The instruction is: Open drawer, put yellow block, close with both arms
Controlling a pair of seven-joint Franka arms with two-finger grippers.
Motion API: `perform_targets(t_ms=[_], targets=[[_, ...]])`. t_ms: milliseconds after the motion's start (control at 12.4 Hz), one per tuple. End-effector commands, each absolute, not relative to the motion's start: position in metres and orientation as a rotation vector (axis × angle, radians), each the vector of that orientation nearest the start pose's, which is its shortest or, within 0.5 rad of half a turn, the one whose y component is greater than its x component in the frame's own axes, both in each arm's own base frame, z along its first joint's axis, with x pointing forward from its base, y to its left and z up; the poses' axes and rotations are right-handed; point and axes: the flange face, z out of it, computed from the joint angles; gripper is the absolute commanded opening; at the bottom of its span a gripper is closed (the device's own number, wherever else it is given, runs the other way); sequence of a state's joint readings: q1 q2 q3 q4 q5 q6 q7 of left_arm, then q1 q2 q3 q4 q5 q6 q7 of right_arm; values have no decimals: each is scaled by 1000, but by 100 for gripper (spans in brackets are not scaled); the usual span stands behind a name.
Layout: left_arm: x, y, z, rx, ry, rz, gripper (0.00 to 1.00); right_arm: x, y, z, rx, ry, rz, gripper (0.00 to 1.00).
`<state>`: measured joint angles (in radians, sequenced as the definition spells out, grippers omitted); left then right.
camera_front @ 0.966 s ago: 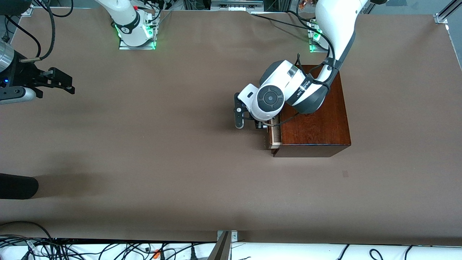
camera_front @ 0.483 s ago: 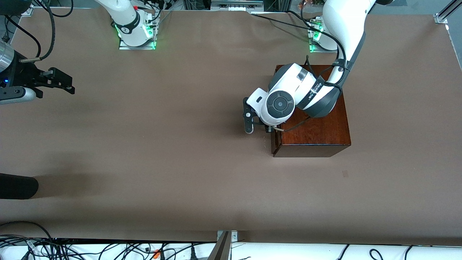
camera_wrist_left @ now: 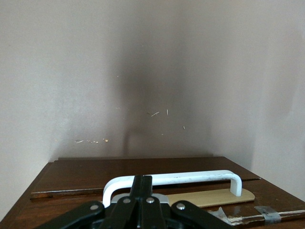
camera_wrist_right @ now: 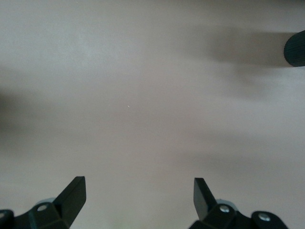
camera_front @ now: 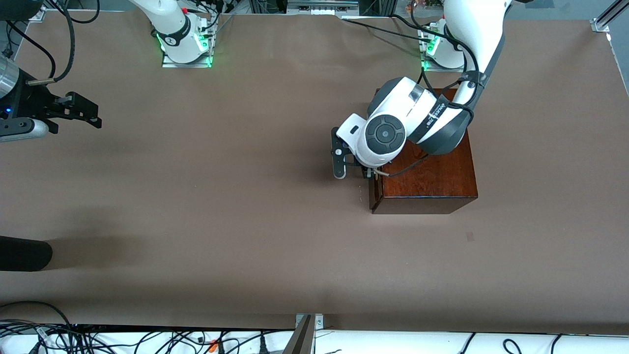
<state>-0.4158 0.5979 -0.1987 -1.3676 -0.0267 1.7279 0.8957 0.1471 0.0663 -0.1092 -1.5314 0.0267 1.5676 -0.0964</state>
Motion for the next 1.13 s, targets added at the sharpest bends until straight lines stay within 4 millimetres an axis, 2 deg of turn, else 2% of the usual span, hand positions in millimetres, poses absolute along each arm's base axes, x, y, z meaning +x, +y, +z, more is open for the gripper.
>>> perform_targets(t_ms=[0,80,161,322,563,724,885,1046], targets=[[581,-367,419,-2504,2223,207,0,576,24,610,-3117,-187,30,100],[578,-362,448,-2523,2212,138,13,576,25,610,-3115,-187,30,100],[581,-349,471,-2530,2197,81,99,576,25,610,-3115,-187,30,100],[599,-298,505,-2623,2087,-10,100,576,25,610,-3115,-187,30,100],[619,-193,540,-2884,1760,-5,100,576,24,610,-3117,-187,30,100],[630,-121,551,-3020,1503,4,100,576,25,610,-3115,-187,30,100],[626,-79,562,-3044,1300,71,100,576,25,610,-3115,-187,30,100],[605,-61,602,-3091,1097,90,100,576,25,610,-3115,-187,30,100]])
